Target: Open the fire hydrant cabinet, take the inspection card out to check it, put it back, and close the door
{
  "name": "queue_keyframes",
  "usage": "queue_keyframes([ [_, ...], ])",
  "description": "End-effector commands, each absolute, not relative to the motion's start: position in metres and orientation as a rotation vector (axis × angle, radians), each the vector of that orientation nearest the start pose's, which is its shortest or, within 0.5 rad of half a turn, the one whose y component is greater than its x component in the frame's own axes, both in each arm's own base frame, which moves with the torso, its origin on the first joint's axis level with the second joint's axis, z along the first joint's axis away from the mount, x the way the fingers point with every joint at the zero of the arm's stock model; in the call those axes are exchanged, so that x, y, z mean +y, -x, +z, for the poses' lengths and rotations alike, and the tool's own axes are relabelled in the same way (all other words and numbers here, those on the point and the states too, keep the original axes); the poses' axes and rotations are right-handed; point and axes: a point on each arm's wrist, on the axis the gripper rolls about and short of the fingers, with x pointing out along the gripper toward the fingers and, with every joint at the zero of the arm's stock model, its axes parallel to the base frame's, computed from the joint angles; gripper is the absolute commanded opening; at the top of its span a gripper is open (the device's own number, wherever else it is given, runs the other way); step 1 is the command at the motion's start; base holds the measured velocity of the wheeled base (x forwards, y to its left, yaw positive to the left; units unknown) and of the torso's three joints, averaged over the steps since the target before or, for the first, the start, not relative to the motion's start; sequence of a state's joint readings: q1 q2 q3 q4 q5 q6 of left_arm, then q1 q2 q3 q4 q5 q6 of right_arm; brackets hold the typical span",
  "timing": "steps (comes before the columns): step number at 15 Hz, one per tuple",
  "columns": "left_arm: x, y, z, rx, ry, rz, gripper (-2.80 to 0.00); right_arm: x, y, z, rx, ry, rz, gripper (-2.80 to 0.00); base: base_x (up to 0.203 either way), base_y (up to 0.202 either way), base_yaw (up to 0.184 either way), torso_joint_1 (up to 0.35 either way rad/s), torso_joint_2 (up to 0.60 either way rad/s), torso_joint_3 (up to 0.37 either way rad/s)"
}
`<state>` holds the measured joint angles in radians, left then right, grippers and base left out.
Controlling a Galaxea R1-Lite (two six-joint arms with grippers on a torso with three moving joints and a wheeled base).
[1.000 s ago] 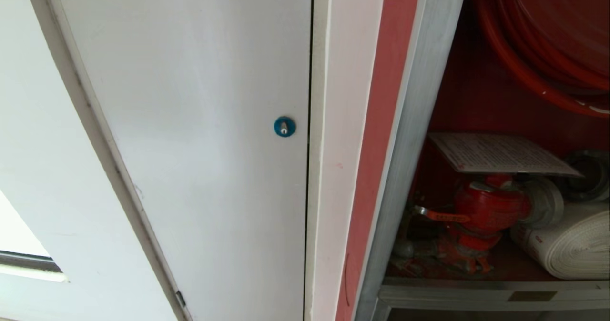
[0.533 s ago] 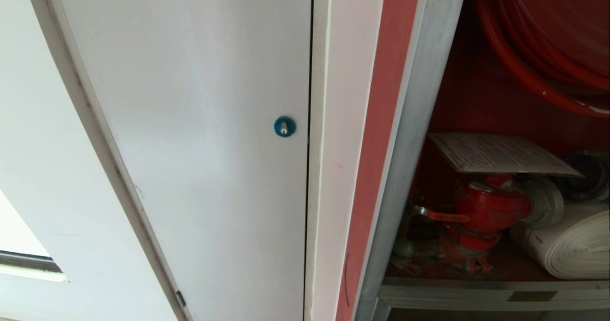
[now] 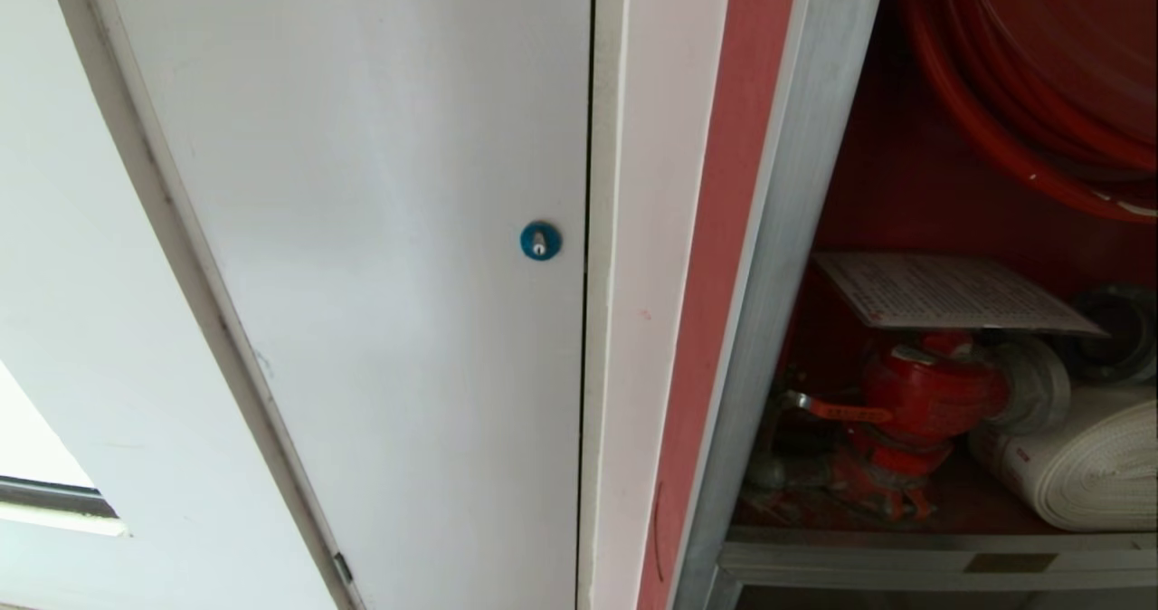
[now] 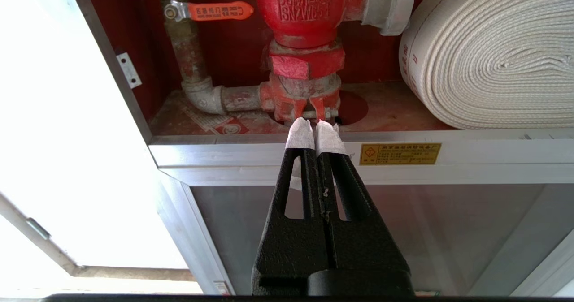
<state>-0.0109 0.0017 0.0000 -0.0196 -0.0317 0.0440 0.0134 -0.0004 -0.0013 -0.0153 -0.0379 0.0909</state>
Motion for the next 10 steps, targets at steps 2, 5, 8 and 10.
queue_keyframes([
  [2, -0.0005, 0.0217, 0.0739, -0.006, -0.043, -0.043, -2.8, -0.0012, 0.0229, 0.0773, -0.017, -0.091, -0.024, -2.8, 0.0, 0.0, 0.0, 0.0, 0.0, 0.0],
  [5, -0.0005, 0.0217, 0.0741, -0.005, -0.037, -0.042, -2.8, -0.0012, 0.0229, 0.0773, -0.016, -0.089, -0.024, -2.8, -0.036, 0.0, 0.001, 0.004, 0.0, 0.0],
  [8, -0.0005, 0.0218, 0.0742, -0.007, -0.032, -0.041, -2.8, -0.0012, 0.0229, 0.0773, -0.016, -0.09, -0.024, -2.8, -0.192, 0.0, 0.0, -0.003, 0.01, 0.004],
  [10, -0.0005, 0.0218, 0.0742, -0.007, -0.031, -0.041, -2.8, -0.0012, 0.0229, 0.0773, -0.016, -0.091, -0.024, -2.8, -0.195, 0.0, 0.001, 0.002, 0.0, 0.001],
])
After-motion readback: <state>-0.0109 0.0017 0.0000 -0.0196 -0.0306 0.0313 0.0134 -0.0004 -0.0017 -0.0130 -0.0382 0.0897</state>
